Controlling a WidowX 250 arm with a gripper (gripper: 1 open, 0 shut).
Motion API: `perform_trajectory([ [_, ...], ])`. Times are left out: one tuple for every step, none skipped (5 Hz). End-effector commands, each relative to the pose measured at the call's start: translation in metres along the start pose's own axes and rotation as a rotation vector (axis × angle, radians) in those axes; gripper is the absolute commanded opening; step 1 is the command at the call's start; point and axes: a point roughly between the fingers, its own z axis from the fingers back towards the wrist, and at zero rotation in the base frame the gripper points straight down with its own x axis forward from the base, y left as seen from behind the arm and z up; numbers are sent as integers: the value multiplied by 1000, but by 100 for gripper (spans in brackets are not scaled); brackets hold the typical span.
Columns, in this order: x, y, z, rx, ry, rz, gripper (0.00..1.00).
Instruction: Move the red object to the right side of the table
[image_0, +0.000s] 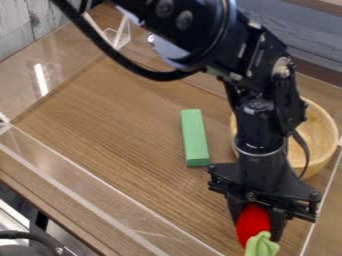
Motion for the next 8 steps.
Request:
perform_trajectory([
  [9, -4, 9, -23, -30, -5, 0],
  [9, -3, 9, -25, -23, -8, 0],
  [9, -3, 9, -28, -15, -12, 0],
  [9, -3, 9, -31, -8, -15, 0],
  [9, -3, 8, -34, -1, -18, 0],
  [9, -3, 9, -36, 6, -21, 0],
  [9, -3, 9, -39, 13, -24, 0],
  [9, -3, 9, -42, 19, -26, 0],
])
